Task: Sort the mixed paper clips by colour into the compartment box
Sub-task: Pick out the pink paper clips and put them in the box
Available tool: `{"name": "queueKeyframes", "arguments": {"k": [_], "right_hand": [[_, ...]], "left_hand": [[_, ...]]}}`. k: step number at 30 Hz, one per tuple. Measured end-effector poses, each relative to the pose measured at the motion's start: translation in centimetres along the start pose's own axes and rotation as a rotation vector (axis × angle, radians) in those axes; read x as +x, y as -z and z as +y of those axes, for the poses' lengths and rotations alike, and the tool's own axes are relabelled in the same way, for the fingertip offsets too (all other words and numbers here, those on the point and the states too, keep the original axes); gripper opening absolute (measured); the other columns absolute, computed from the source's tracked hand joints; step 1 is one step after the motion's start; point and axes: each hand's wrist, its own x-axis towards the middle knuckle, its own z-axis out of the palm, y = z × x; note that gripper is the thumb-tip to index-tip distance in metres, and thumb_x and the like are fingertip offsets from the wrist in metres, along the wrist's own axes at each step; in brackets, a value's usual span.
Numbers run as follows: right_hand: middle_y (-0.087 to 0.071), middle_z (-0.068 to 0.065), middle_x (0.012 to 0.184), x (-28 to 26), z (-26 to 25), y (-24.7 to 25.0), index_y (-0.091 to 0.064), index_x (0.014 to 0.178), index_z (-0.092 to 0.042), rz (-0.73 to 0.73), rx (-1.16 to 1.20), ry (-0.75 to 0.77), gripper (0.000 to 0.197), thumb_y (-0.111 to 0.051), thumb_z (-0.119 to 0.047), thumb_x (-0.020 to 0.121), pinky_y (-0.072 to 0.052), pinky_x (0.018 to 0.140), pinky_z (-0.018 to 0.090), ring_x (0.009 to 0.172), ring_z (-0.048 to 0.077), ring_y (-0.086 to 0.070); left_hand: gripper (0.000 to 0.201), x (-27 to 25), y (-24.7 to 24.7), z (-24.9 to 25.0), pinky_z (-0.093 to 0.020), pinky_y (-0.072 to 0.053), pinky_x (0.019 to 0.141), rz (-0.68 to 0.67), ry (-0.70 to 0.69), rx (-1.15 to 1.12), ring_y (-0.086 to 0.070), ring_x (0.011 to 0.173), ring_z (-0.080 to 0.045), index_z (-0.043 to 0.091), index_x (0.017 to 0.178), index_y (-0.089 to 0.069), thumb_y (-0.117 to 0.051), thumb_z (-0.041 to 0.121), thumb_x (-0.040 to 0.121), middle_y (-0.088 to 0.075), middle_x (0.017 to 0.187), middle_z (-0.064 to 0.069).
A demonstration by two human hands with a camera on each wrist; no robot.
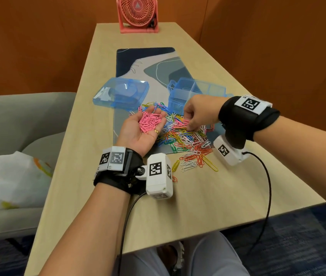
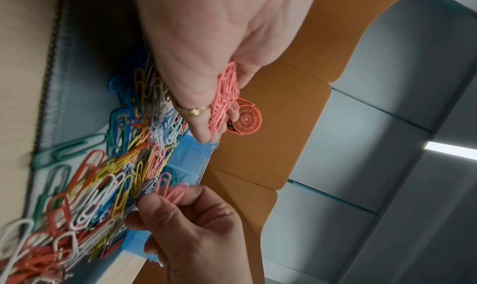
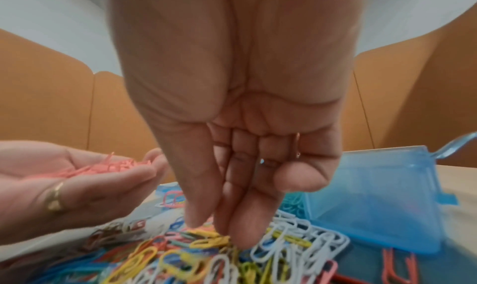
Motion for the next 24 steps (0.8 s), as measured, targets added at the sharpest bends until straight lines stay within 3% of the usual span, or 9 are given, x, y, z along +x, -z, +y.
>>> {"name": "queueKeyframes", "arguments": {"k": [12, 18, 24], "right_hand": [[-0.057, -0.008, 0.064, 0.6, -0.1, -0.3, -0.055, 0.062, -0.023, 0.143, 0.029, 0.000, 0.027, -0.077, -0.020, 0.077, -0.036, 0.053, 0.021, 0.060, 0.007, -0.050], [-0.050, -0.008, 0.064, 1.3, -1.4, -1.3, -0.053, 0.063, -0.021, 0.120, -0.081, 0.038, 0.026, -0.068, -0.009, 0.080, -0.036, 0.051, 0.016, 0.068, 0.014, -0.051], [-0.053, -0.006, 0.065, 0.8, -1.2, -0.7, -0.053, 0.064, -0.018, 0.125, 0.010, 0.011, 0.023, -0.066, -0.006, 0.080, -0.035, 0.050, 0.017, 0.060, 0.008, -0.048]], "left_hand": [[0.034, 0.2, 0.7, -0.4, -0.041, -0.044, 0.092, -0.003, 0.016, 0.005, -0.059, 0.092, -0.031, 0.001, 0.094, -0.058, -0.032, 0.021, 0.102, -0.061, 0.095, -0.018], [0.035, 0.1, 0.9, -0.3, -0.041, -0.042, 0.094, -0.002, 0.021, -0.009, -0.053, 0.107, -0.032, 0.000, 0.093, -0.057, -0.031, 0.022, 0.102, -0.060, 0.096, -0.020], [0.036, 0.2, 0.8, -0.3, -0.041, -0.043, 0.093, 0.009, 0.009, 0.007, -0.059, 0.089, -0.032, 0.000, 0.092, -0.057, -0.031, 0.022, 0.102, -0.060, 0.093, -0.019]]}}
